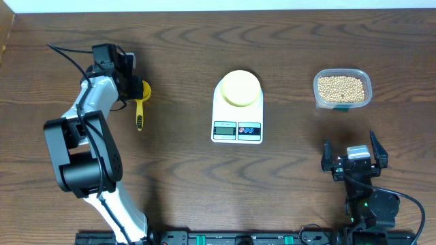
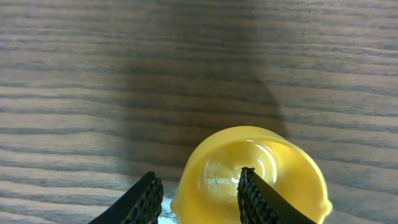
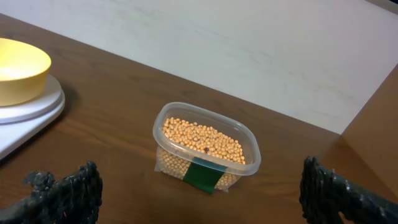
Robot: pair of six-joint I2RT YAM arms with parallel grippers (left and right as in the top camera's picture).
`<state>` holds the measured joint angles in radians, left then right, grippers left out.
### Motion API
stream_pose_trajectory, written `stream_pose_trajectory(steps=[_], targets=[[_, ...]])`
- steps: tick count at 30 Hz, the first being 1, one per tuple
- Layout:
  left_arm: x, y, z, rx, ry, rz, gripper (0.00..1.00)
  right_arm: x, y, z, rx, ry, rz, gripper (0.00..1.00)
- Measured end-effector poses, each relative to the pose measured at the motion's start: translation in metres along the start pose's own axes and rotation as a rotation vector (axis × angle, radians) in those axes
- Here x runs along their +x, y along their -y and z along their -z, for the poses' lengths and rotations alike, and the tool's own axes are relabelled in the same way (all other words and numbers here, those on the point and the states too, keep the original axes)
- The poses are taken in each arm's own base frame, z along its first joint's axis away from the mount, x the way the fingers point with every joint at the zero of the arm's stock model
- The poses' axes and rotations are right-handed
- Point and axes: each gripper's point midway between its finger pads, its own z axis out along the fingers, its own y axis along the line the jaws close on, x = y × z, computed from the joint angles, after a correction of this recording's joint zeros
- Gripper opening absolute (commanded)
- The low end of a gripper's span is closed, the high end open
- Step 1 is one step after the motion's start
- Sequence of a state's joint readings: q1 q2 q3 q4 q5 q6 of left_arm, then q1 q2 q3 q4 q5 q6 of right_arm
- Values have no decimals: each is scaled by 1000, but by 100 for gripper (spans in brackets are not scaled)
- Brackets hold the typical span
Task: Scoop item into bowl and weigh 50g on scale
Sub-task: 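Grasp the yellow scoop with the left gripper and lift it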
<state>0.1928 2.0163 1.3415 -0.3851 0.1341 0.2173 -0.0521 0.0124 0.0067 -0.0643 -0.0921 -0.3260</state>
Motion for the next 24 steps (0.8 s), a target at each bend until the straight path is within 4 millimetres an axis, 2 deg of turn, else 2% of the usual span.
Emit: stream_pose_trajectory(steps=[3,6,12,13,14,15,24], targets=[[3,0,-2,-2,-10,16,41,0,0,0,0,0,0,99],[4,-1,-3,-5,-14,38,33,0,0,0,0,0,0,99],[12,0,-14,-2,-42,99,30,0,0,0,0,0,0,99],[13,0,-17,4,-46,112,24,0,0,0,0,0,0,99],[11,0,-16,-1,-42,117,13,0,0,0,0,0,0,99],[12,0,-17,2,-44,122,8,0,0,0,0,0,0,99],[9,0,-16,-1,-36,170,7,0,0,0,0,0,0,99]])
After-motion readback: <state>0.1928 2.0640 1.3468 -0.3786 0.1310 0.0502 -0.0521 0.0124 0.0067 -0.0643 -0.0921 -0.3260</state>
